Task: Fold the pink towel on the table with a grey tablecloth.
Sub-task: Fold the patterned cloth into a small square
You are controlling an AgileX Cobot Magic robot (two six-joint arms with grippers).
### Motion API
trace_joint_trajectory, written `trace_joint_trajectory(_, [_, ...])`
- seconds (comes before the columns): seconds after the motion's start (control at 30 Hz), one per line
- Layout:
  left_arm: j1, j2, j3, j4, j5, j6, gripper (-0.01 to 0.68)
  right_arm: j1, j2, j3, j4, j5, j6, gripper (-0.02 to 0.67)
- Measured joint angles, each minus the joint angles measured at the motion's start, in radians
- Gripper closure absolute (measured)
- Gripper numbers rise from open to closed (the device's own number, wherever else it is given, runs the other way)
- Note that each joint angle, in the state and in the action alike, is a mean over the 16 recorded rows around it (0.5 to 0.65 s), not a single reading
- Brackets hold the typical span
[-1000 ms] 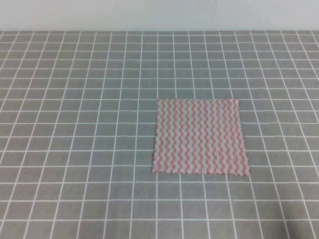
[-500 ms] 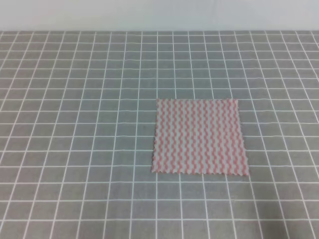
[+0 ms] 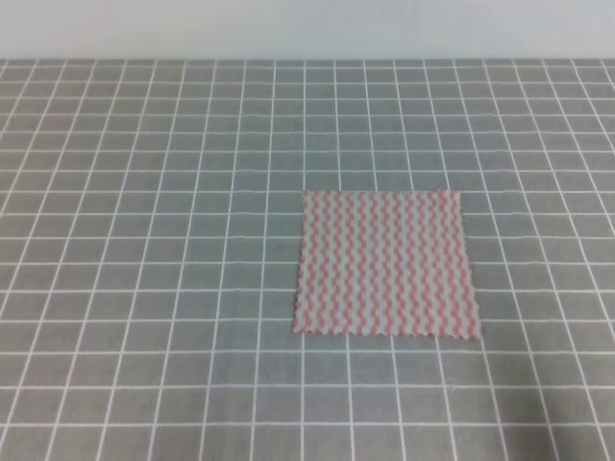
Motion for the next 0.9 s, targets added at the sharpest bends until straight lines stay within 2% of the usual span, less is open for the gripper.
trace_joint_trajectory(0.5, [0.000, 0.004, -0.001, 0.000, 0.001, 0.000, 0.675, 0.002, 0.271, -0.220, 0.005, 0.127, -0.574, 0.667])
trace_joint_trajectory(0.7, [0.000, 0.007, -0.003, 0.010, -0.001, 0.002, 0.675, 0.002, 0.452, -0.339, 0.009, 0.237, -0.706, 0.667])
trace_joint_trajectory(0.9, [0.000, 0.005, -0.001, 0.075, -0.035, -0.010, 0.675, 0.002, 0.658, -0.487, -0.052, 0.395, -0.793, 0.666])
